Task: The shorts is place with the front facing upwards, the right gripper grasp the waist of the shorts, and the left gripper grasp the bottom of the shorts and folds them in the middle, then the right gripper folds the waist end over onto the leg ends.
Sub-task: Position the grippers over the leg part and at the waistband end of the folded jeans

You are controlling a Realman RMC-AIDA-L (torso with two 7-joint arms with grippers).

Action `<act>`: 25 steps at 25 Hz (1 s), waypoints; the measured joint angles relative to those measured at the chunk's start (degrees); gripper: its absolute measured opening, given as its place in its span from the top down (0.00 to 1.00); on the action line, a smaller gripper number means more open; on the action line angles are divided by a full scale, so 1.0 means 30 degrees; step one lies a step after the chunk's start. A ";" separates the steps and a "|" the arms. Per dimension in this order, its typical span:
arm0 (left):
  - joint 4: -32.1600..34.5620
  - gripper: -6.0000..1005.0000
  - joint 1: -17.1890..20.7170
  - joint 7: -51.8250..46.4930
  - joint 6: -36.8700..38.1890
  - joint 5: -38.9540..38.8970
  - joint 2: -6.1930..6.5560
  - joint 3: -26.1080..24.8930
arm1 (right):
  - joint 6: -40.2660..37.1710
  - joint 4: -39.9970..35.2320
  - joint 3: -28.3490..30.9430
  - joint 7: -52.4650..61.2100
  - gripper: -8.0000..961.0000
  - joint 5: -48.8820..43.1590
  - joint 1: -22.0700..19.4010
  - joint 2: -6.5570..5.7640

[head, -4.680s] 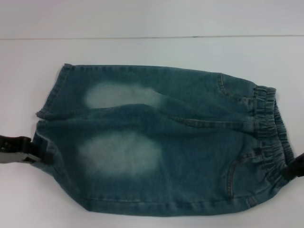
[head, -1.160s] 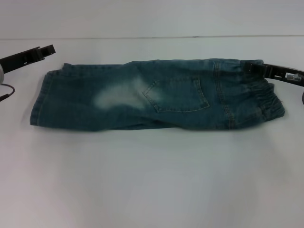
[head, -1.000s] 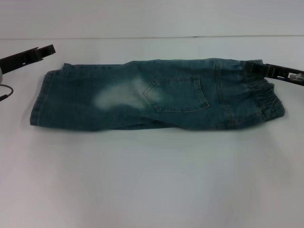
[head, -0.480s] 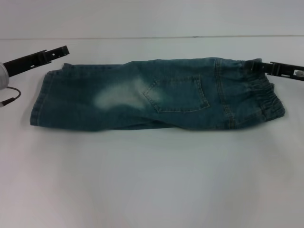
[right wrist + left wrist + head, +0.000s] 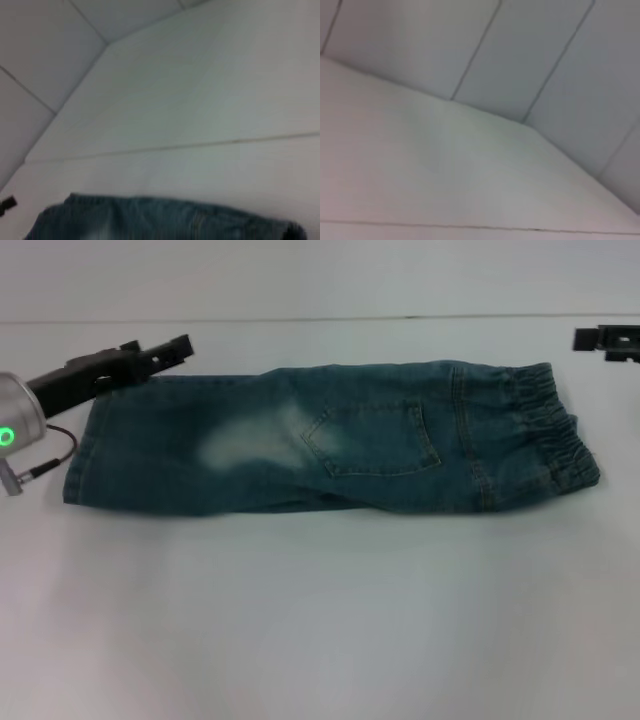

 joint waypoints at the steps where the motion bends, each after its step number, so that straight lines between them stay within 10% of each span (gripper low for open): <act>1: -0.0030 0.07 0.0106 0.0651 0.0205 -0.0319 -0.0148 0.0001 | -0.0612 -0.0241 -0.0069 0.0649 0.13 -0.0479 0.0072 -0.0202; 12: -0.3489 0.07 0.0472 0.8866 0.0468 -0.5028 -0.0760 -0.0039 | -0.4380 -0.1741 -0.0159 0.5798 0.13 -0.4800 0.0761 -0.0560; 25: -0.4249 0.07 0.0011 1.0116 0.0597 -0.5670 -0.0768 -0.0002 | -0.0962 0.0176 -0.0552 0.7066 0.13 -0.6984 0.1846 -0.0178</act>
